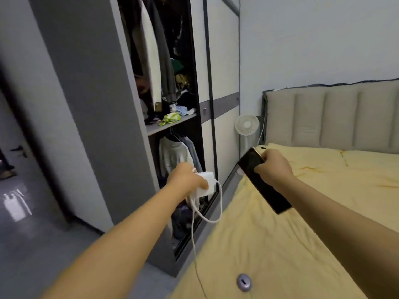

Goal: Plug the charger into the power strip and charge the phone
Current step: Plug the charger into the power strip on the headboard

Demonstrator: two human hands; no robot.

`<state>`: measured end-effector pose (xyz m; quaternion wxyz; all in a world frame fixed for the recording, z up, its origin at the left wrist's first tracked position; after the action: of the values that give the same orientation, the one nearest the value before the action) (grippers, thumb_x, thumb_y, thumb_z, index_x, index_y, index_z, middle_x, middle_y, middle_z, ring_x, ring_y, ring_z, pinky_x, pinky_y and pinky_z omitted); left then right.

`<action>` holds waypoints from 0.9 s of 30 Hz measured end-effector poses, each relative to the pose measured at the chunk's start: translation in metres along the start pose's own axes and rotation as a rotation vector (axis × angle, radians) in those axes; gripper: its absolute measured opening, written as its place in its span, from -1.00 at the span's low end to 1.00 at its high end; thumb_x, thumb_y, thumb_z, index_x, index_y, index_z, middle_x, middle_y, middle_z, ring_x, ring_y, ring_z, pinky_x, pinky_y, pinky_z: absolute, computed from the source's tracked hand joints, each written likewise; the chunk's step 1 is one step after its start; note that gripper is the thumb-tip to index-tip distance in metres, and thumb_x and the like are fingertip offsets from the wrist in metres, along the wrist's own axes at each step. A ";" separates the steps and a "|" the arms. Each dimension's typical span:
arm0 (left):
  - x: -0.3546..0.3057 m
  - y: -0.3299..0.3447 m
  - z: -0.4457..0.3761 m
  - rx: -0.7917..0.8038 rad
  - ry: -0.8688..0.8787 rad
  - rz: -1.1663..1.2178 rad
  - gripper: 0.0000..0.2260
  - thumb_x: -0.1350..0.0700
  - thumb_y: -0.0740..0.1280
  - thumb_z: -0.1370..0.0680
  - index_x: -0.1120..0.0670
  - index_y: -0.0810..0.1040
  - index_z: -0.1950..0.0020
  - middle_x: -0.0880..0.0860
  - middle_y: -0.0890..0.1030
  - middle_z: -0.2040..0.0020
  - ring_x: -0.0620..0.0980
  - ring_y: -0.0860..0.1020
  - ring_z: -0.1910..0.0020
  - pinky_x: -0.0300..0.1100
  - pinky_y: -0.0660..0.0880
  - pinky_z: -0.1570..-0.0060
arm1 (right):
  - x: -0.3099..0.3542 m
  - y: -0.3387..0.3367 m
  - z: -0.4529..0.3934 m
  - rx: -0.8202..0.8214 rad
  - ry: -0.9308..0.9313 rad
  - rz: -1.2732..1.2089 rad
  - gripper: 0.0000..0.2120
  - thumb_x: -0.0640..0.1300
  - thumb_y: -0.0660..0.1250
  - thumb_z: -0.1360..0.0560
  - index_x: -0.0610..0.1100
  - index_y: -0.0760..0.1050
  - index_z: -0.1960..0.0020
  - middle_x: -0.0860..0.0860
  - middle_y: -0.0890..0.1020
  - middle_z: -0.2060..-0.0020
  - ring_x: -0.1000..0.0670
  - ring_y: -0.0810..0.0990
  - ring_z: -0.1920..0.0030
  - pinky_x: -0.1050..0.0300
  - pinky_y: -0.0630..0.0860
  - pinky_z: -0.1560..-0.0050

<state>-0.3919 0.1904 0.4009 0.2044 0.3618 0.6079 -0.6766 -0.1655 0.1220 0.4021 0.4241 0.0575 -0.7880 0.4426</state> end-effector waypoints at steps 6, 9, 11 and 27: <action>0.072 -0.064 -0.005 0.019 0.072 -0.111 -0.53 0.14 0.53 -0.34 0.21 0.50 -0.19 0.18 0.57 -0.13 0.20 0.57 -0.09 -0.06 0.53 0.15 | 0.042 0.083 0.054 -0.003 0.107 0.012 -0.80 -0.31 0.23 -0.44 -0.25 0.40 -0.06 -0.16 0.51 0.16 -0.16 0.48 0.19 0.11 0.34 0.37; 0.088 -0.090 -0.018 0.026 0.112 -0.122 -0.54 0.13 0.53 -0.34 0.20 0.50 -0.17 0.17 0.57 -0.14 0.19 0.57 -0.10 -0.07 0.51 0.18 | 0.054 0.107 0.065 -0.021 0.160 0.024 -0.83 -0.32 0.22 -0.44 -0.23 0.38 -0.03 -0.15 0.52 0.17 -0.16 0.50 0.18 0.09 0.37 0.34; 0.092 -0.104 -0.032 0.033 0.141 -0.113 -0.63 0.14 0.53 -0.33 0.18 0.50 -0.06 0.18 0.58 -0.12 0.19 0.57 -0.08 -0.04 0.54 0.13 | 0.063 0.112 0.062 -0.043 0.189 0.042 -0.83 -0.32 0.22 -0.43 -0.24 0.40 -0.02 -0.19 0.56 0.14 -0.20 0.54 0.15 0.01 0.46 0.24; 0.071 -0.136 -0.194 0.115 0.315 -0.073 -0.54 0.13 0.52 -0.33 0.18 0.52 -0.17 0.19 0.60 -0.08 0.20 0.59 -0.04 0.00 0.63 0.07 | 0.121 0.148 -0.064 -0.263 0.233 0.067 -0.85 -0.30 0.25 -0.42 -0.26 0.43 0.00 -0.21 0.58 0.13 -0.22 0.56 0.15 0.01 0.46 0.25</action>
<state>-0.4886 0.4144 0.4407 0.0608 0.4523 0.6054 -0.6521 -0.2720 0.2930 0.4091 0.5014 -0.0767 -0.7862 0.3531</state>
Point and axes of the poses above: each hand's wrist, its own z-axis away from the middle knuckle, its own y-axis out of the palm, x = y × z, the point moved 5 cm from there along -z, towards the middle knuckle
